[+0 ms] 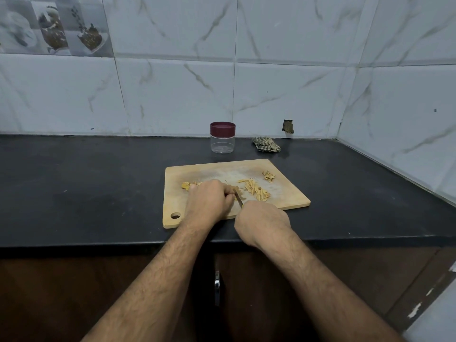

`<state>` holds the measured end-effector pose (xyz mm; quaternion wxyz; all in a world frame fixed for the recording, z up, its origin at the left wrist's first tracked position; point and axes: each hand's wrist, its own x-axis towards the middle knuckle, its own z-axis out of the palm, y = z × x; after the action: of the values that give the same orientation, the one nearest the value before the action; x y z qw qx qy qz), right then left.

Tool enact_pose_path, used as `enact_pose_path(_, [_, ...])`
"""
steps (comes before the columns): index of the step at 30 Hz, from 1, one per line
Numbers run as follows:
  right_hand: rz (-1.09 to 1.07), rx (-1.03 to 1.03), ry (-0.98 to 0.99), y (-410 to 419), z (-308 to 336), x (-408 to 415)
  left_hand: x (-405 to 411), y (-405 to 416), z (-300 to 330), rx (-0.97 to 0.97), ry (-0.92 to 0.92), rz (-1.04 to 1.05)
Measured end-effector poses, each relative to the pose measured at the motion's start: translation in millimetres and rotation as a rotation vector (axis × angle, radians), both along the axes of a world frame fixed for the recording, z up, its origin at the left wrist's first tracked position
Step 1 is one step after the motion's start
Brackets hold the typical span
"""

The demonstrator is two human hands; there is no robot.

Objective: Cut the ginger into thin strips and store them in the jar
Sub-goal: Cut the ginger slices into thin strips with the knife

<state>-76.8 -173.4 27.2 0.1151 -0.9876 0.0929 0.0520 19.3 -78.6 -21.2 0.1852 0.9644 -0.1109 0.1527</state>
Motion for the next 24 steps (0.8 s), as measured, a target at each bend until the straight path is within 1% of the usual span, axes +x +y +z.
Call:
enact_pose_path(7, [-0.008,-0.040,0.055,-4.0,-11.1,-15.8,2.2,0.7,-2.6,0.017,-0.013,0.015])
enact_pose_path(16, [-0.008,0.011,-0.040,-4.4,-10.0,-12.1,0.8,1.3,-1.5,-0.035,0.004,0.020])
enact_pose_path(24, [-0.015,-0.006,0.003,1.8,-9.0,-5.2,-1.1,1.1,-0.4,-0.042,-0.008,0.019])
